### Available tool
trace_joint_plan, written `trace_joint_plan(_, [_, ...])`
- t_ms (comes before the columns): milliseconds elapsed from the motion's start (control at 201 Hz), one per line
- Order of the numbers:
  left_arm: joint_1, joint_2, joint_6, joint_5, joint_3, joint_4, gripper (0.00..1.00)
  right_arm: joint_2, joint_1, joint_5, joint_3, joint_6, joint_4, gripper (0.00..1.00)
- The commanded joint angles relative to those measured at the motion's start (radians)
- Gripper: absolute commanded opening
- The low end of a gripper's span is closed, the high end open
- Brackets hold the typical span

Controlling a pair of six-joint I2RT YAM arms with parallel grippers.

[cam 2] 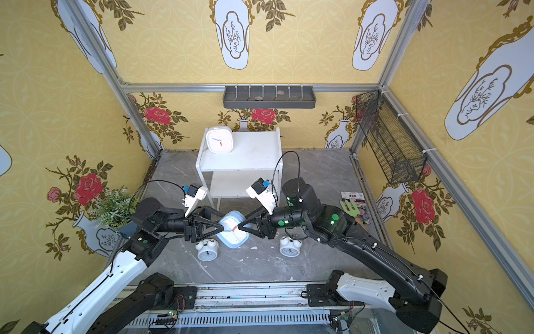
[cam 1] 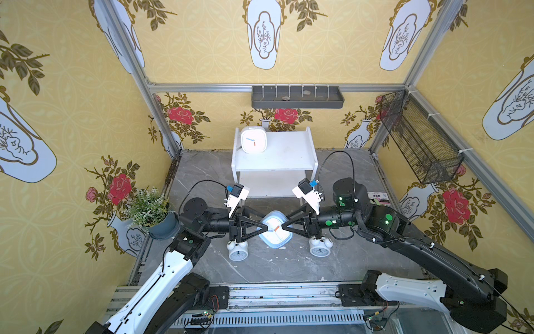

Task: Place the alarm clocks on the shelf by style
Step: Pick up the alarm from the center of the board.

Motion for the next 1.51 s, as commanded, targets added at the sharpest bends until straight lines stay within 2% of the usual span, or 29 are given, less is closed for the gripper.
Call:
trace_joint_plan(0, [-0.003,0.006,0.003,0.018,0.001,0.056,0.56,0.005,-0.006,-0.019,0.01,-0.017,0.048,0.25])
trace_joint_plan(159, [-0.003,0.001,-0.026,-0.011,-0.012,0.092,0.51,0.002,-0.019,-0.024,0.008,-0.016,0.051,0.25])
trace_joint_plan(309, [-0.009,0.029,-0.124,-0.026,-0.052,0.243,0.47,-0.013,-0.021,0.004,-0.008,-0.009,0.071,0.27])
trace_joint_plan(493, [-0.013,0.033,-0.222,-0.123,-0.11,0.427,0.38,-0.063,-0.02,0.094,-0.056,0.037,0.148,0.48])
trace_joint_plan(627, [-0.015,0.002,-0.249,-0.222,-0.148,0.491,0.34,-0.101,-0.021,0.141,-0.105,0.092,0.22,0.75])
trace_joint_plan(647, [-0.015,-0.002,-0.255,-0.237,-0.153,0.501,0.34,-0.109,-0.021,0.149,-0.117,0.101,0.235,0.77])
trace_joint_plan(831, [-0.015,0.005,-0.349,-0.39,-0.224,0.678,0.33,-0.19,-0.02,0.186,-0.267,0.214,0.456,0.8])
trace_joint_plan(921, [-0.015,0.025,-0.389,-0.428,-0.251,0.769,0.31,-0.2,-0.014,0.173,-0.314,0.241,0.541,0.77])
trace_joint_plan(1145, [-0.015,0.082,-0.466,-0.447,-0.278,0.912,0.29,-0.149,0.006,0.182,-0.33,0.236,0.604,0.74])
trace_joint_plan(1309, [-0.015,0.074,-0.47,-0.446,-0.291,0.929,0.29,-0.126,0.005,0.215,-0.332,0.237,0.632,0.79])
trace_joint_plan(1504, [-0.014,0.058,-0.471,-0.449,-0.293,0.928,0.29,-0.077,0.003,0.196,-0.308,0.228,0.661,0.79])
